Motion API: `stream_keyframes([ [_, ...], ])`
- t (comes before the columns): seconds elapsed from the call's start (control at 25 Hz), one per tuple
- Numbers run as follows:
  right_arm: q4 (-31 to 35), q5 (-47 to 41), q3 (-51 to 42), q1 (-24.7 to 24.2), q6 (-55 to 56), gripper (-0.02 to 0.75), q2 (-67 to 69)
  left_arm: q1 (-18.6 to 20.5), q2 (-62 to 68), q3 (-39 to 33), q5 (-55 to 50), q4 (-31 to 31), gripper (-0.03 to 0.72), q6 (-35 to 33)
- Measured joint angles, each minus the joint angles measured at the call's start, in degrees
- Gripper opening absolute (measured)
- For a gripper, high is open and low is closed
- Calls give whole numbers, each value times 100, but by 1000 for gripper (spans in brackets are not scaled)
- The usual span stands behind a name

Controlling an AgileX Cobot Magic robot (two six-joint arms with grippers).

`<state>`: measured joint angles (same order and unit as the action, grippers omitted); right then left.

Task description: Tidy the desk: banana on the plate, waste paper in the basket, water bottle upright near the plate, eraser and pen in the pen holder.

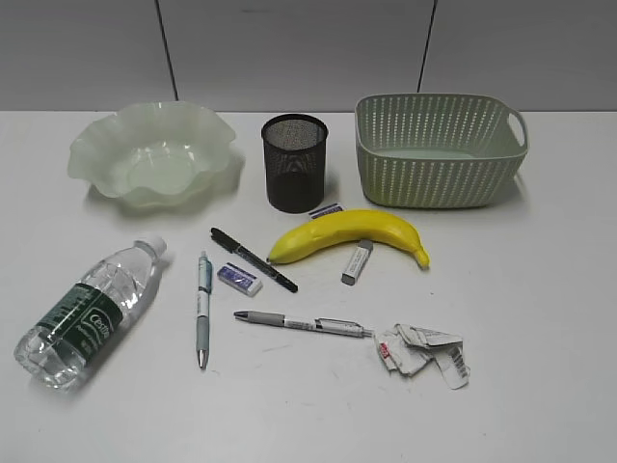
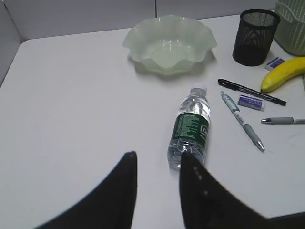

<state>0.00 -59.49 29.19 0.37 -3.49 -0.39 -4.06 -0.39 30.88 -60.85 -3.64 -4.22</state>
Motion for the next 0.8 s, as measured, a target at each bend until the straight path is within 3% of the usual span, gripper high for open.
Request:
stream_keyframes([
  [0.48,0,0,0,0,0,342,0,0,101,47,101,-5,231,0],
  [0.68,0,0,0,0,0,342,0,0,995,133,1197,-75,231,0],
  [0.8,0,0,0,0,0,342,0,0,2003,151,2139,-549,231,0],
])
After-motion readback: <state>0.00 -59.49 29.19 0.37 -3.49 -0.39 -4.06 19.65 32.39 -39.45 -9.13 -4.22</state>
